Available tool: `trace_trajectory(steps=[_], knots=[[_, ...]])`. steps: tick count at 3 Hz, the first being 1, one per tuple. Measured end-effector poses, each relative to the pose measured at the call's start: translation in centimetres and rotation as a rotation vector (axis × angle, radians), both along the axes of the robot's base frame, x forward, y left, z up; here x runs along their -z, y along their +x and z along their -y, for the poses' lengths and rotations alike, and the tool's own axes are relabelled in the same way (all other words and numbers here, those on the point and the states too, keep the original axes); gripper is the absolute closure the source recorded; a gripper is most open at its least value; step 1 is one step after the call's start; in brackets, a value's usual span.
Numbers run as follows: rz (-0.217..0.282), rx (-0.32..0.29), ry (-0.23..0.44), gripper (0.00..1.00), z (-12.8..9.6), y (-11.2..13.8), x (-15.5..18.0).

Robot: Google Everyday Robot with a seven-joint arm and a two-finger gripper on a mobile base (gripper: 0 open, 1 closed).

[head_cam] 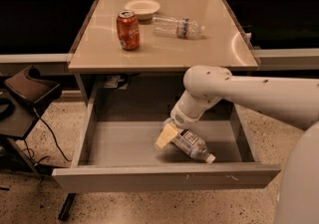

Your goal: Pick blue plastic bottle from top drawer and place on counter

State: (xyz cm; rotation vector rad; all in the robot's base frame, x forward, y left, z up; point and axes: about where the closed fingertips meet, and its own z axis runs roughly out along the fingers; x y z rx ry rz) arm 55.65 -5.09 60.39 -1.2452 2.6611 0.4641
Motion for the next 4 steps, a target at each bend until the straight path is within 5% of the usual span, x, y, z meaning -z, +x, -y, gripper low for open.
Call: trace_trajectory(steps=[2,3,4], knots=[[-0.006,-0.042,0.002,0.65,-0.6,-0.5,-0.6],[0.020,-0.124,0.022,0.88,-0.9,-0.1,-4.6],[0.087,-0.248,0.054,1.00,-1.1,0.7,-11.8]])
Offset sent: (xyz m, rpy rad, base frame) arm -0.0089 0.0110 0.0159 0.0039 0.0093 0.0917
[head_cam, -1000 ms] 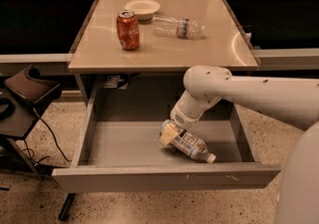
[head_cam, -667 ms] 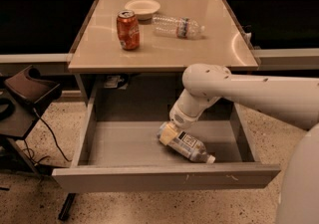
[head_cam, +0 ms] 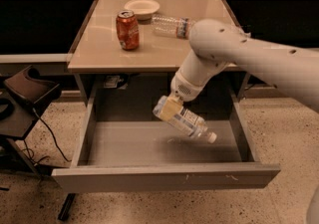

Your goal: Pick blue plastic bottle from top drawer and place on counter

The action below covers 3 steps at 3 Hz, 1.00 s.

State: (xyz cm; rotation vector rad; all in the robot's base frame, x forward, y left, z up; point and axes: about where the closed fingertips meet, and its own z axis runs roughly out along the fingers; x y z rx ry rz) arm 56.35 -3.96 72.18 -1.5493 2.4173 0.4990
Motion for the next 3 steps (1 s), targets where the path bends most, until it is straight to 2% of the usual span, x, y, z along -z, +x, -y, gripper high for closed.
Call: trace_trajectory(steps=[1,2,3], knots=[[0.096,-0.088,0.022,1.00,-0.5,0.9,-8.2],[0.142,-0.111,0.037,1.00,-1.6,2.8,-14.8],[0.196,-0.084,0.035,1.00,-4.7,5.3,-20.1]])
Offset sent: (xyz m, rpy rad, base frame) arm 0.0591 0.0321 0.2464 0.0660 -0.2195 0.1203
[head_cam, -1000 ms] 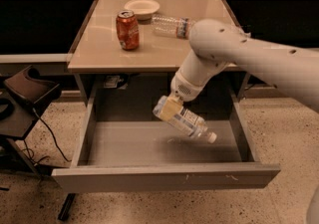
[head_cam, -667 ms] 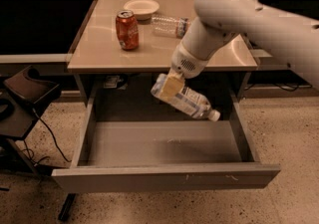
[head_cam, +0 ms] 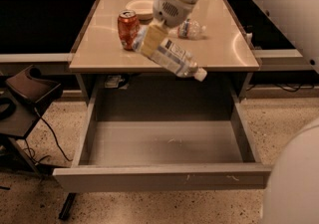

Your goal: Pick blue plastic bottle from top drawer and place on counter

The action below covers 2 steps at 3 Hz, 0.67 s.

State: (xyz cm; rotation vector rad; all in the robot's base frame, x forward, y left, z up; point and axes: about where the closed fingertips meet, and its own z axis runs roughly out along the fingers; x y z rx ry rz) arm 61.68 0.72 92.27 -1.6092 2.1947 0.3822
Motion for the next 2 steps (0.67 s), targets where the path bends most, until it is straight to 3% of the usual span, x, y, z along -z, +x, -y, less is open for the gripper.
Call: trace_trajectory(steps=[1,2], knots=[[0.070,0.043,0.014,1.00,-3.74,1.15,-3.47],[0.066,0.049,0.015,1.00,-4.13,1.22,-3.35]])
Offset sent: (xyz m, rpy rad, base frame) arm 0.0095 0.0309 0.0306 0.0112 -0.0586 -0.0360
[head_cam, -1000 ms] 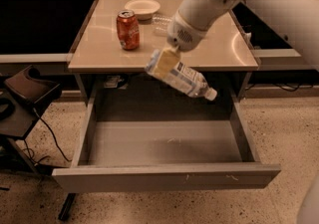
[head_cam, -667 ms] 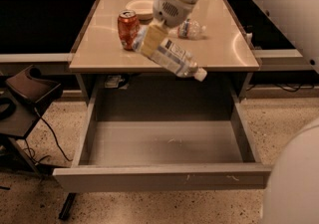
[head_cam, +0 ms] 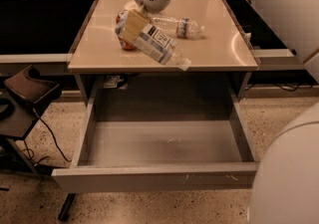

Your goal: Pick blue plastic bottle from top drawer and place on counter

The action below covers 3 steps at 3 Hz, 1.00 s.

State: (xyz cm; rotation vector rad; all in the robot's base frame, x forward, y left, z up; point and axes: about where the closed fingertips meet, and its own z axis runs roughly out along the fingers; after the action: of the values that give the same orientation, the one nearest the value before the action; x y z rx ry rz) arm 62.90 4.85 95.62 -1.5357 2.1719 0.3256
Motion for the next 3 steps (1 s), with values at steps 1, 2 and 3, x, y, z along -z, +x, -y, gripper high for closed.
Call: trace_trajectory(steps=[1,2,3], knots=[[-0.014,0.030,-0.003,1.00,0.2,0.8,1.4],[-0.010,0.156,-0.039,1.00,3.8,5.6,3.2],[0.041,0.326,-0.104,1.00,8.8,11.4,3.0]])
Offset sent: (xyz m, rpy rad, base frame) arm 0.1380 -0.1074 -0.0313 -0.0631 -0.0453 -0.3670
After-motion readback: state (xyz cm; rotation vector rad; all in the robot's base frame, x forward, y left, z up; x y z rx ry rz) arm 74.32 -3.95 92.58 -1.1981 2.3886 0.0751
